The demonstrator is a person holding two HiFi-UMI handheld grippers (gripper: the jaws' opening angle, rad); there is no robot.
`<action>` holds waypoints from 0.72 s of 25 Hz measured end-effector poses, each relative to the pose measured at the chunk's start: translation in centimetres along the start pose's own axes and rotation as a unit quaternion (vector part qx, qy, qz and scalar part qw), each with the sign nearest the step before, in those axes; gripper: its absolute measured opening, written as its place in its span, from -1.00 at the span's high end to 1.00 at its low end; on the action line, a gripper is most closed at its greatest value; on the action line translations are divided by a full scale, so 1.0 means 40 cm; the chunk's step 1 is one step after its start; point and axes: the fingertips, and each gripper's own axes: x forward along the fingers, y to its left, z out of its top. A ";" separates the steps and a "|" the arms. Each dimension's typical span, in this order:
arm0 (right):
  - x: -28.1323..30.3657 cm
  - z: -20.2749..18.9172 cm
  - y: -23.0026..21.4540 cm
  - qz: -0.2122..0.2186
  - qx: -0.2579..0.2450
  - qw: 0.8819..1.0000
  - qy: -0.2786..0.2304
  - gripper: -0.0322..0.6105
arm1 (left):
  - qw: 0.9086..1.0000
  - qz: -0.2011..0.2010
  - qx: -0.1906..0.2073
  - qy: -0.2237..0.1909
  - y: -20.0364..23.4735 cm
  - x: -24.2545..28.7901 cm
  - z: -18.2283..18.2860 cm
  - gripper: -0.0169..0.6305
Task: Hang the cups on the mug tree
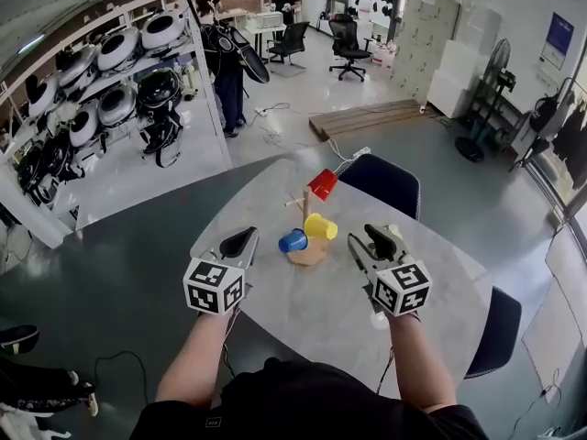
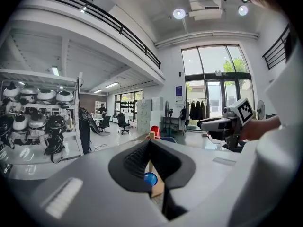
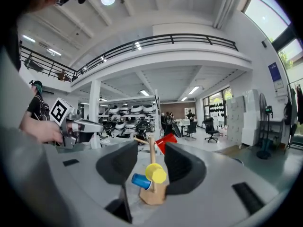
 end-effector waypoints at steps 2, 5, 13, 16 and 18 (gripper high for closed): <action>0.002 0.029 -0.001 -0.006 0.002 1.000 -0.015 0.34 | 1.000 -0.006 0.005 -0.003 0.006 0.000 0.010 0.91; -0.001 0.055 0.009 -0.010 0.005 1.000 -0.026 0.47 | 1.000 -0.009 0.003 -0.009 0.016 -0.004 0.021 0.91; -0.019 0.070 0.024 -0.017 0.001 0.999 -0.033 0.84 | 1.000 -0.002 -0.006 -0.015 0.047 -0.003 0.024 0.91; -0.020 0.060 0.023 -0.015 0.013 0.999 -0.035 0.86 | 1.000 -0.005 -0.009 -0.012 0.038 0.006 0.011 0.91; -0.019 0.052 0.022 -0.014 0.022 0.999 -0.034 0.86 | 1.000 -0.010 -0.010 -0.009 0.025 0.015 0.003 0.91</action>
